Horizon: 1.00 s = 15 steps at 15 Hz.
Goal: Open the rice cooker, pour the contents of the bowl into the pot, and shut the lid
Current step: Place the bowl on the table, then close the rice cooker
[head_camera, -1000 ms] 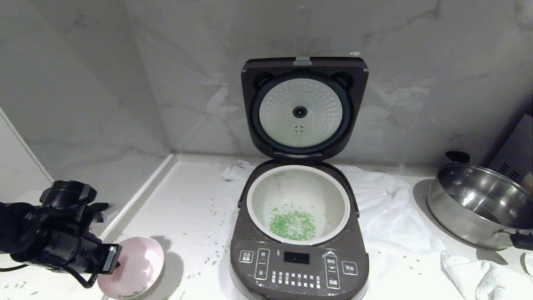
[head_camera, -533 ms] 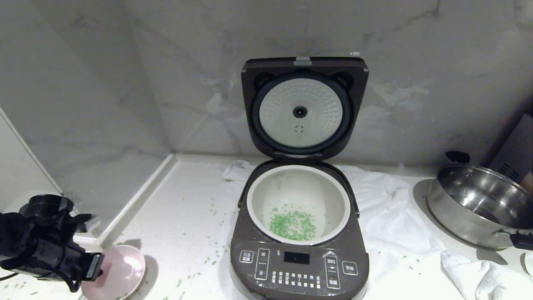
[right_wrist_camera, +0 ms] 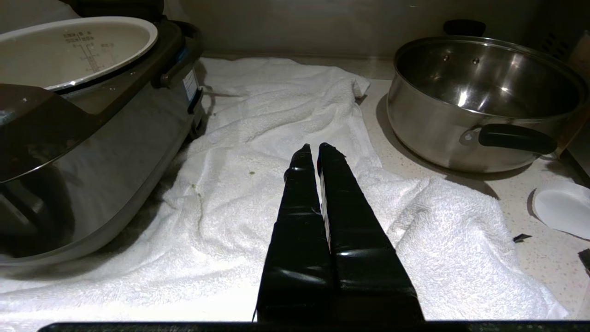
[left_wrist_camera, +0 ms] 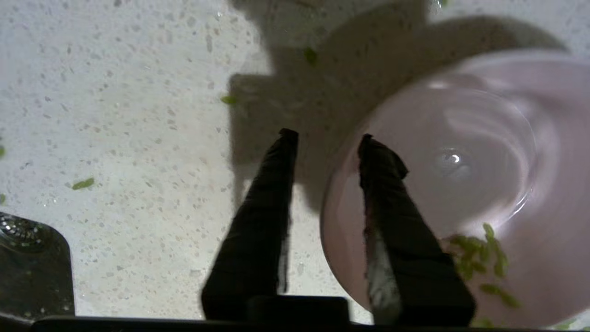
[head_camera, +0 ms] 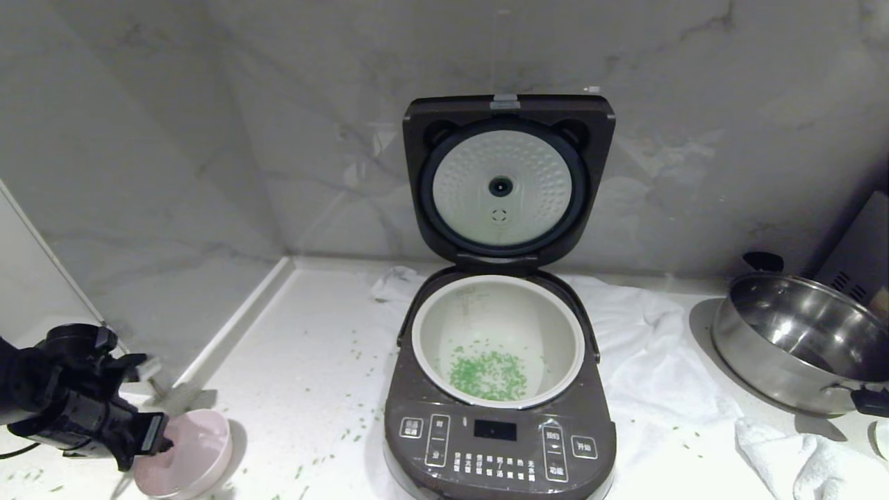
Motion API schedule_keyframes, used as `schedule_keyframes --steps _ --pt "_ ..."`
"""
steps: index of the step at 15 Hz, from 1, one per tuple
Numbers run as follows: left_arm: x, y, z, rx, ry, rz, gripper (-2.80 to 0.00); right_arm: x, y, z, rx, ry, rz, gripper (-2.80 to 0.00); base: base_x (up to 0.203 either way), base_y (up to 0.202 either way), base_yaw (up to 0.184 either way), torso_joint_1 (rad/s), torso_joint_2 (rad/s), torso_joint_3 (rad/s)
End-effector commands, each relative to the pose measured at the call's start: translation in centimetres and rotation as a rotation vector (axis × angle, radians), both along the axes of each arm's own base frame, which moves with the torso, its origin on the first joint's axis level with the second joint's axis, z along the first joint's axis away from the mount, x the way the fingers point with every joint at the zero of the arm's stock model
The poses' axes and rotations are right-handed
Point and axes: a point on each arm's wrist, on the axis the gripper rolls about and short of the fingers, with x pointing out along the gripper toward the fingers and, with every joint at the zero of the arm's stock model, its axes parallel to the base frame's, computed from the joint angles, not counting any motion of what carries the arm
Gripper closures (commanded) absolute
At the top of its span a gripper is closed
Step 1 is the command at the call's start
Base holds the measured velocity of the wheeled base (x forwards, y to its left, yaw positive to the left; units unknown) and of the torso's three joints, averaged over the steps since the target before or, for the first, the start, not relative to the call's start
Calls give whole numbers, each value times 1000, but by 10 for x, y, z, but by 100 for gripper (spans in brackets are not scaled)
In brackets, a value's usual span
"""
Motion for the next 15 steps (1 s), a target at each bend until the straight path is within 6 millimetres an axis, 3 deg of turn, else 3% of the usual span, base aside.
schedule_keyframes --steps 1,4,7,11,15 --pt "4 2 4 6 -21 3 -280 0 0 -1 0 1 0 0 0 0 0 0 0 0" --pt "6 2 22 30 -82 4 -280 0 0 -1 0 1 0 0 0 0 0 0 0 0" --pt "3 -7 57 38 -132 -23 -280 0 0 -1 0 1 0 0 0 0 0 0 0 0" --pt "9 -34 94 15 -192 -60 -280 0 0 -1 0 1 0 0 0 0 0 0 0 0" --pt "4 -75 105 -26 -171 -154 -280 0 0 0 0 0 0 0 0 0 0 0 0 0"
